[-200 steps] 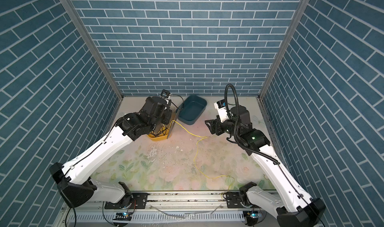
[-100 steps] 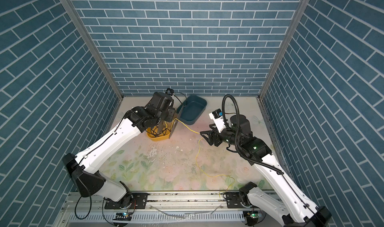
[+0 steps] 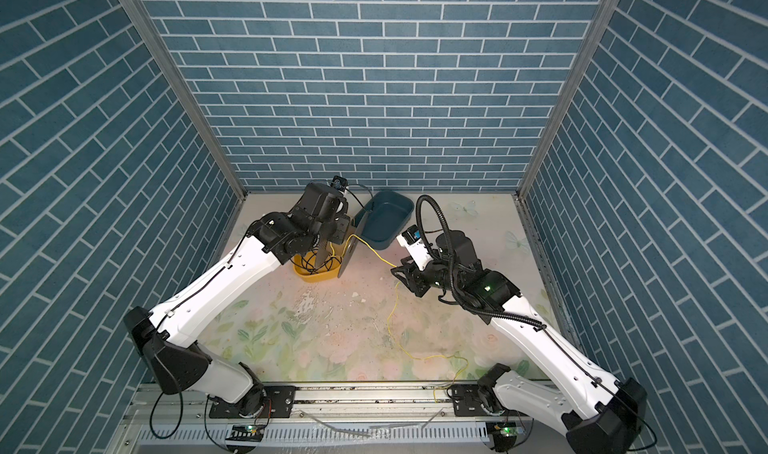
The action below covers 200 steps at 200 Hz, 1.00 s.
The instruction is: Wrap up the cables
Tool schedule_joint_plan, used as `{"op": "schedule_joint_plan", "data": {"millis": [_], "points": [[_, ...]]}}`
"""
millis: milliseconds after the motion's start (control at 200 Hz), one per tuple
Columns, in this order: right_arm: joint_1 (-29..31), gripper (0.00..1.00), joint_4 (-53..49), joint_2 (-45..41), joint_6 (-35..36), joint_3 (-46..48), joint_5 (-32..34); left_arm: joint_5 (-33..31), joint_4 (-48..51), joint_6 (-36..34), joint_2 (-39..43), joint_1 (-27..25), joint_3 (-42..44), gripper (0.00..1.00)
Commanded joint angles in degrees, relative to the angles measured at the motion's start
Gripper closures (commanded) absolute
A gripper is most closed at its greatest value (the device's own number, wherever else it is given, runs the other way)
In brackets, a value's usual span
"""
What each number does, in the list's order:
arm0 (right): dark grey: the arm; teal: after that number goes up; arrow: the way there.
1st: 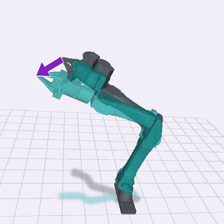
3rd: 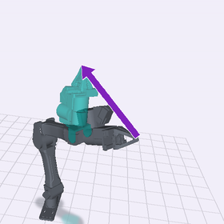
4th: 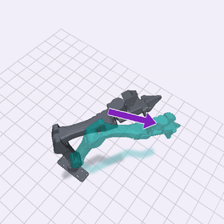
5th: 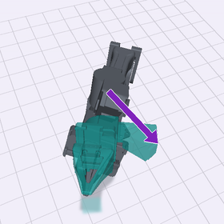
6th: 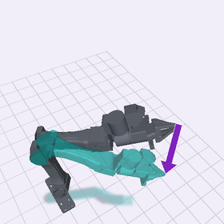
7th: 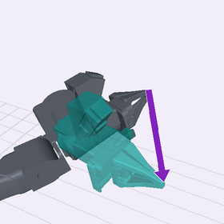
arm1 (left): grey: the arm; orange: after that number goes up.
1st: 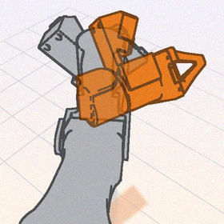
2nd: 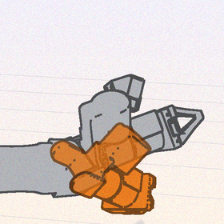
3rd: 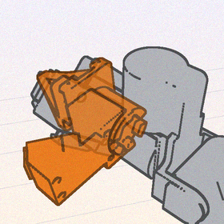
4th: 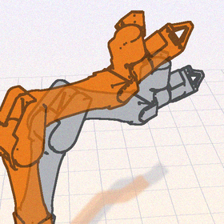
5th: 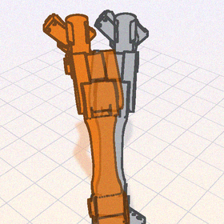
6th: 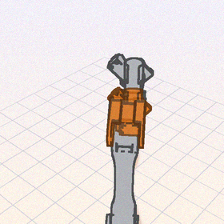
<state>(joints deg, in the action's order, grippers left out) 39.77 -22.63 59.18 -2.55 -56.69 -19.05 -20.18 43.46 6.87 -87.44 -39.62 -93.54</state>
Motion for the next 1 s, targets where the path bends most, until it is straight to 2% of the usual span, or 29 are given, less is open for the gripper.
{"op": "schedule_joint_plan", "data": {"millis": [0, 140, 240, 475, 610, 800, 995], "points": [[0.3, 0.76, 0.8, -0.6, 1.1, 1.6, 2.0, 1.1, -0.5, 0.5, 1.3, 1.1, -2.0, 1.00], [0.3, 1.00, 2.3, -2.4, 0.0, 3.0, 2.6, 1.8, -0.2, 0.6, 1.7, 1.6, -1.4, 1.00], [0.3, 1.00, 2.9, -2.5, -1.3, 3.1, 5.1, 2.9, 0.2, 0.3, 2.0, 1.7, -1.1, 1.00], [-0.3, 1.00, 2.6, 1.6, -0.4, -2.2, 17.7, 5.8, 1.4, -1.4, 4.3, 1.7, 1.2, 1.00], [-2.4, 1.00, 2.1, 6.0, 1.3, -7.0, 20.4, 5.9, 2.2, -1.6, 6.5, 1.7, 1.8, 1.00], [-6.2, 1.00, 5.1, 11.4, 0.0, -10.8, 23.4, 6.8, 1.6, -1.4, 8.7, 1.7, 1.9, 1.00], [-8.4, 1.00, 8.5, 17.2, -0.5, -13.2, 27.0, 10.6, 0.1, -0.1, 9.8, 1.7, 1.7, 1.00]]}}
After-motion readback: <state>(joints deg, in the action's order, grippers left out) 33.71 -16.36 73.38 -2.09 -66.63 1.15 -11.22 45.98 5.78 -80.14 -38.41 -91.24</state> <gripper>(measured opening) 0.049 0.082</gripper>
